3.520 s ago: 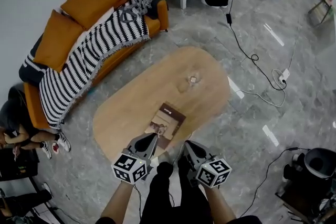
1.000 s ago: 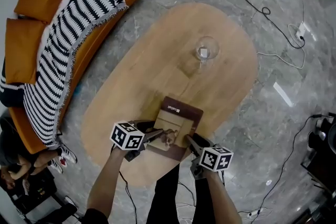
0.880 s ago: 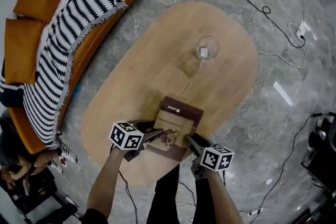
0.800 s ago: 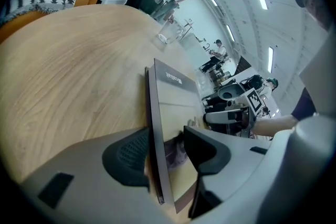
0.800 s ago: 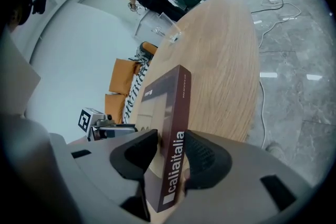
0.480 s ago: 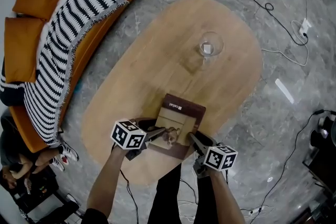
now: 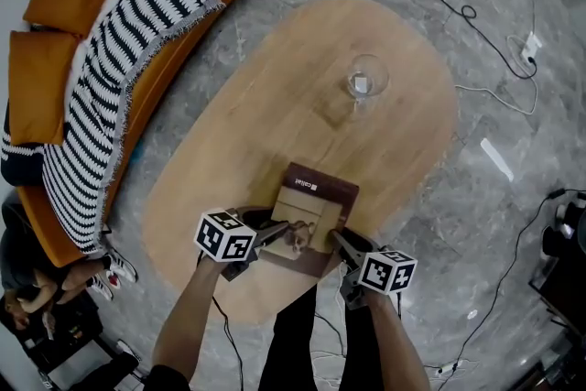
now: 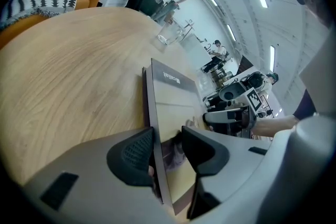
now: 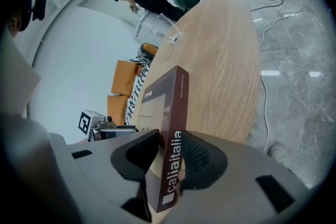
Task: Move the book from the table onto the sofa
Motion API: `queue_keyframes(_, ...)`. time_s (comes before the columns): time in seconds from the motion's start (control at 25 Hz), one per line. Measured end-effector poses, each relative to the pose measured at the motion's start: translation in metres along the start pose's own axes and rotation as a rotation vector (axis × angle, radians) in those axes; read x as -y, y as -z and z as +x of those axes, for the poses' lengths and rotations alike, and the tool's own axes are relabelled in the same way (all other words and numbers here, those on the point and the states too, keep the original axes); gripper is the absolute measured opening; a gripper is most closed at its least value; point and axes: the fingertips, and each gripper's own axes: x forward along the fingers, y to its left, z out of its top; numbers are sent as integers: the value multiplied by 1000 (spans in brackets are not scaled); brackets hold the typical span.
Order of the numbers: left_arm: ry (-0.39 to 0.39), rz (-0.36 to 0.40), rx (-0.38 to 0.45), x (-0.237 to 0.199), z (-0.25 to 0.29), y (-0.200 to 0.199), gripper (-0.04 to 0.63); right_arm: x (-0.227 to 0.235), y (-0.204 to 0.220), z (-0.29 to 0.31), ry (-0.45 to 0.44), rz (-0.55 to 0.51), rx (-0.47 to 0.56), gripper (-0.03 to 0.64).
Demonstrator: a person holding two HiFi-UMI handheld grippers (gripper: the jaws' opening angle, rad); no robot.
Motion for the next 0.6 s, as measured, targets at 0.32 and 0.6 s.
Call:
queue_keyframes(0.32,-6,-11,18,6,-3,0,163,-1,1,-6,3,14,2,138)
queue_keyframes(0.6,-7,-10,42,27,-16,-17,161,-17,-14,-25,-4,5,6,133)
